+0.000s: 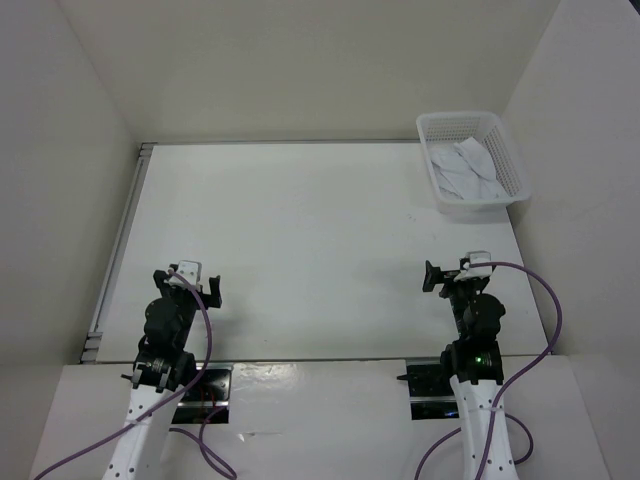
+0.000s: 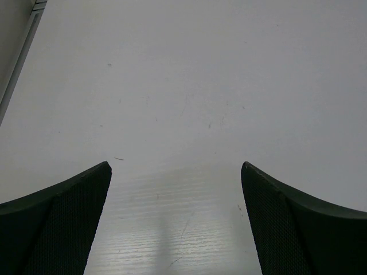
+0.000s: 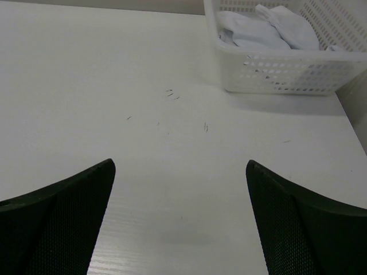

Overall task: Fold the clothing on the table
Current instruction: Grab the skirt from the pile

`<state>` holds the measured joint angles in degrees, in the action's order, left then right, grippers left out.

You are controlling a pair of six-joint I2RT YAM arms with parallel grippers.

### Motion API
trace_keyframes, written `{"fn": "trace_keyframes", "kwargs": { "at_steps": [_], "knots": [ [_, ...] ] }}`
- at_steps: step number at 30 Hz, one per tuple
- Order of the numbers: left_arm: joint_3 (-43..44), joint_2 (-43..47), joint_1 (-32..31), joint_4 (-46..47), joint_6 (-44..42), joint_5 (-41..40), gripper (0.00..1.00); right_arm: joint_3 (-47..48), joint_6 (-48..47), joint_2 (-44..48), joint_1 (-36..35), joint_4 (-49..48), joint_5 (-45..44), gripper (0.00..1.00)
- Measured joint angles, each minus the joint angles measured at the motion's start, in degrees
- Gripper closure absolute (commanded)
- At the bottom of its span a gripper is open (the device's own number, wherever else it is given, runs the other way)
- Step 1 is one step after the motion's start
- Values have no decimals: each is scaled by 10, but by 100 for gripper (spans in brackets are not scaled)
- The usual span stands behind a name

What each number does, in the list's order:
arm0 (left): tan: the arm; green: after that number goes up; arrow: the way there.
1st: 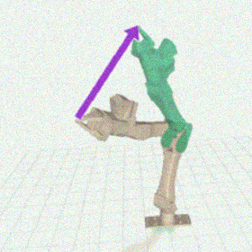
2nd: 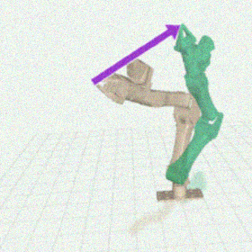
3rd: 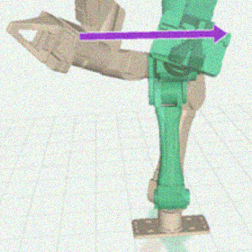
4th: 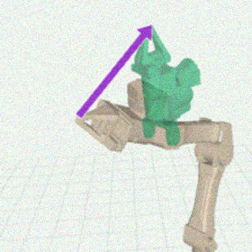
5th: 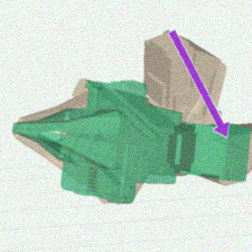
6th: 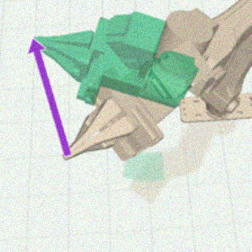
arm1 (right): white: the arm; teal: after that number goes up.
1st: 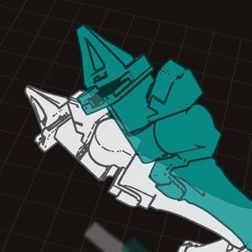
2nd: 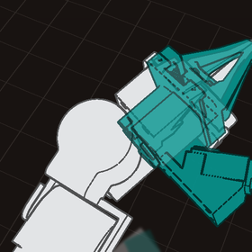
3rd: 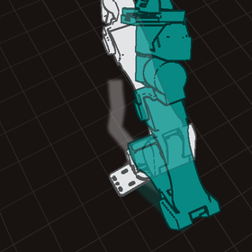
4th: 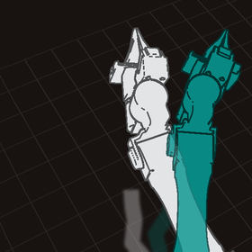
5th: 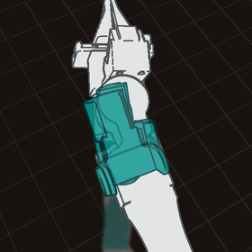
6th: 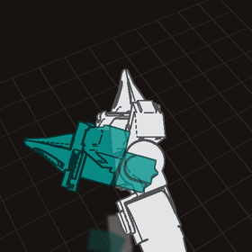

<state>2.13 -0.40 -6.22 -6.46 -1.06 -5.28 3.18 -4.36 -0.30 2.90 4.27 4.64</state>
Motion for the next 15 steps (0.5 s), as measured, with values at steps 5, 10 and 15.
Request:
{"fn": "trace_keyframes", "kwargs": {
  "at_steps": [5,10,15],
  "knots": [
    [0,0,0,0,0,0,0,0,0,0,0,0,0,1],
    [0,0,0,0,0,0,0,0,-1,0,0,0,4,1],
    [0,0,0,0,0,0,0,6,-32,0,0,-21,24,1]
  ]
}}
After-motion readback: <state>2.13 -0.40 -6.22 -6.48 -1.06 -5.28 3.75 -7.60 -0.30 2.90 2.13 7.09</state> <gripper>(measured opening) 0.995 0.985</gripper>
